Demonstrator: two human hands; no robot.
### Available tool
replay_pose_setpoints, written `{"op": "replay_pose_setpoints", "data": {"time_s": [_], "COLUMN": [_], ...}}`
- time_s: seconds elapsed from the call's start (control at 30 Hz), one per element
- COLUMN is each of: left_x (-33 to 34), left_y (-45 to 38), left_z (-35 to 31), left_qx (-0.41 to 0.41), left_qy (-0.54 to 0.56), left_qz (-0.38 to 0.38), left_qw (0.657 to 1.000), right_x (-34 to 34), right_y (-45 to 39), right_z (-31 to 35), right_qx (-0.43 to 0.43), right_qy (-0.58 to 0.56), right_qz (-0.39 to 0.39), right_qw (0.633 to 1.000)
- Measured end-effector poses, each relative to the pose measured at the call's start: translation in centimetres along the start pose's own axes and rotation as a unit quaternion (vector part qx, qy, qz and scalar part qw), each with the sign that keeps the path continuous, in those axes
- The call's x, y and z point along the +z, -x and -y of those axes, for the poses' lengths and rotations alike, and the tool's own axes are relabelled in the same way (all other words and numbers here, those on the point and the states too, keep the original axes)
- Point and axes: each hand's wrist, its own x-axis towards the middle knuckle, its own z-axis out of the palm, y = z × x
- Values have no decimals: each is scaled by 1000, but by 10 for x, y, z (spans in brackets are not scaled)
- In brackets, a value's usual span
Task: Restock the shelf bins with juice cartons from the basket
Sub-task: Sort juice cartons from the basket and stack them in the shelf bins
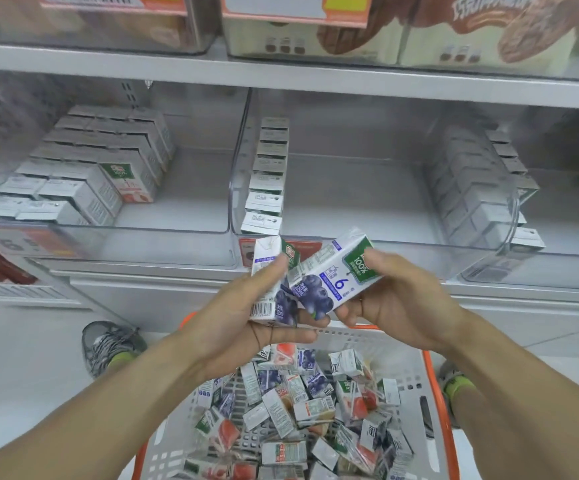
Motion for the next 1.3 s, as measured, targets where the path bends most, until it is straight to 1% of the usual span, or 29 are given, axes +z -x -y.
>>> {"op": "replay_pose_setpoints", "data": {"time_s": [0.13,0.23,0.3,0.37,0.43,0.67,0.83,0.97,1.07,1.13,1.23,1.3], "left_x": [-1,0,-1,-1,-1,4,4,7,10,14,25,34], "left_y": [3,6,6,6,5,3,-1,-6,-11,-15,-20,-22], "left_z": [5,7,8,11,16,26,28,33,39,41,37,29], "left_qx": [-7,-47,-74,-84,-86,-91,-132,-165,-158,-135,-101,-65], "left_qy": [30,54,58,35,13,-8,-34,-43,-37,-30,-11,7], "left_qz": [-4,20,60,102,129,152,211,247,257,261,269,261], "left_qw": [1000,997,994,991,988,984,968,954,953,955,958,963], "right_x": [-5,-11,-13,-13,-13,-14,-19,-21,-20,-23,-32,-42], "right_y": [7,12,17,20,21,26,30,33,39,47,62,77], "right_z": [-2,-1,3,5,4,0,-1,-2,5,10,23,34], "right_qx": [-14,-27,-17,-6,4,80,85,72,50,34,-4,-45], "right_qy": [87,125,154,188,208,212,209,248,253,244,234,231], "right_qz": [-41,-50,-34,-15,-13,16,93,127,149,143,111,73], "right_qw": [995,990,987,982,978,974,970,958,955,959,966,969]}}
